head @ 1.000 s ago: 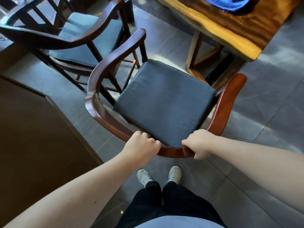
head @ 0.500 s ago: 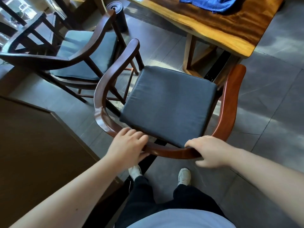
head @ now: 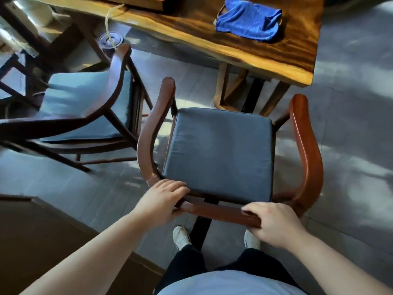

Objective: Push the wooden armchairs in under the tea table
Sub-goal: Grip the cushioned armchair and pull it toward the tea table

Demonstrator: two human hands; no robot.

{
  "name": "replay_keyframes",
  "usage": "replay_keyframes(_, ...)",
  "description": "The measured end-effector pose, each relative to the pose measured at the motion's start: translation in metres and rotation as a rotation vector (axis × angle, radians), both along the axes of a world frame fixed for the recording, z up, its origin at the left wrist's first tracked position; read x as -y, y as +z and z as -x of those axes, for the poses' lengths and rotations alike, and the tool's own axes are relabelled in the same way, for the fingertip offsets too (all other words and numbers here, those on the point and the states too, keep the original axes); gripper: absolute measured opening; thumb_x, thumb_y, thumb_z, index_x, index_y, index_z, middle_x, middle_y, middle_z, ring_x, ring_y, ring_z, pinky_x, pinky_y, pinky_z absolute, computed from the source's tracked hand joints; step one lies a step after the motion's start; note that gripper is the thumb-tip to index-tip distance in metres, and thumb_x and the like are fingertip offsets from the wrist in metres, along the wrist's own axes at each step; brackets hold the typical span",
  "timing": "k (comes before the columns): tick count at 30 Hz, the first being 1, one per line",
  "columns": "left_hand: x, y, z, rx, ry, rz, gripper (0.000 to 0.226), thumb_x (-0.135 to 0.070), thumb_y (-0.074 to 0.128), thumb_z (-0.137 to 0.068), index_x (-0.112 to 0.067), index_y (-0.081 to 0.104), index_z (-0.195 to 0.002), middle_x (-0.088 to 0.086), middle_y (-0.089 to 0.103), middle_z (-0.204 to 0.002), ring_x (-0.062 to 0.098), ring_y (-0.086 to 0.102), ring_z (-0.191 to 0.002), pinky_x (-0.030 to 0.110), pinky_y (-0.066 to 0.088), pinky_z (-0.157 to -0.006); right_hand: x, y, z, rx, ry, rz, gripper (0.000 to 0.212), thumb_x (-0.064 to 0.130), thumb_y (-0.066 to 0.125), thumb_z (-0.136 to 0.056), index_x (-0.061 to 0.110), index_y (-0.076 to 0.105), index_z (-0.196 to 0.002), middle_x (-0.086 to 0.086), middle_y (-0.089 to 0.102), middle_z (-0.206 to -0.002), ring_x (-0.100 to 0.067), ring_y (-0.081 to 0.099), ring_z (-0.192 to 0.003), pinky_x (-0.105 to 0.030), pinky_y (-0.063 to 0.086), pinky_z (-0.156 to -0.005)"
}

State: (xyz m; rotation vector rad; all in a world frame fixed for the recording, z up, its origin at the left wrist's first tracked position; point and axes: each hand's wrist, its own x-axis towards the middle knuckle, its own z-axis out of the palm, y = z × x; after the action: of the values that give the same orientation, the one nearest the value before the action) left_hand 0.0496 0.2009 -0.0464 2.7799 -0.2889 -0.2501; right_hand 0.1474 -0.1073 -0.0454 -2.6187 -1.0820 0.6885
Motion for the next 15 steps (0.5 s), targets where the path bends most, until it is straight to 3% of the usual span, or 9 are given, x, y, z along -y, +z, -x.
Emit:
replay_keyframes(4, -0.011, -0.004, -0.018, -0.078, -0.216, 0.008, 0.029, -0.035, 0.07, -0.082, -0.018, 0.065, -0.104, 0.001, 0.072, -0.099, 0.025, 0.066, -0.091, 0.035, 0.054, -0.079, 0.0, 0.005, 0.005, -0.01, -0.054, 0.056, 0.046, 0.043, 0.062, -0.072, 0.038, 0.067, -0.117, 0.017, 0.07, -0.116, -0.016, 0.065, -0.104, -0.032, 0.051, -0.082)
replay_keyframes(6, -0.017, -0.006, -0.024, -0.121, -0.299, -0.057, 0.026, -0.04, 0.057, -0.09, -0.019, 0.062, -0.104, -0.001, 0.07, -0.093, 0.025, 0.065, -0.086, 0.037, 0.052, -0.073, -0.001, 0.009, 0.004, 0.024, -0.073, 0.008, 0.049, 0.041, 0.056, -0.065, 0.035, 0.071, -0.111, 0.013, 0.074, -0.108, -0.019, 0.069, -0.095, -0.035, 0.057, -0.075)
replay_keyframes(8, -0.021, -0.01, -0.028, -0.134, -0.363, -0.121, 0.029, -0.043, 0.048, -0.094, -0.021, 0.057, -0.11, -0.003, 0.069, -0.098, 0.022, 0.063, -0.09, 0.04, 0.05, -0.074, -0.003, 0.012, 0.005, 0.063, -0.068, -0.035, 0.047, 0.033, 0.063, -0.058, 0.031, 0.074, -0.103, 0.011, 0.076, -0.098, -0.019, 0.071, -0.084, -0.035, 0.06, -0.064)
replay_keyframes(10, -0.028, -0.01, -0.03, -0.137, -0.395, -0.108, 0.028, -0.043, 0.048, -0.094, -0.022, 0.057, -0.111, -0.004, 0.068, -0.097, 0.022, 0.063, -0.091, 0.04, 0.05, -0.074, -0.009, 0.014, 0.007, 0.083, -0.053, -0.06, 0.043, 0.03, 0.065, -0.055, 0.03, 0.075, -0.098, 0.012, 0.076, -0.091, -0.016, 0.071, -0.078, -0.032, 0.06, -0.057)
replay_keyframes(15, -0.062, 0.0, -0.05, -0.162, -0.352, -0.092, 0.027, -0.037, 0.06, -0.088, -0.02, 0.062, -0.109, -0.001, 0.07, -0.098, 0.023, 0.063, -0.092, 0.037, 0.051, -0.078, -0.044, 0.01, 0.0, 0.061, -0.054, -0.139, 0.045, 0.047, 0.045, -0.068, 0.028, 0.074, -0.096, 0.009, 0.077, -0.089, -0.021, 0.071, -0.076, -0.038, 0.059, -0.058)
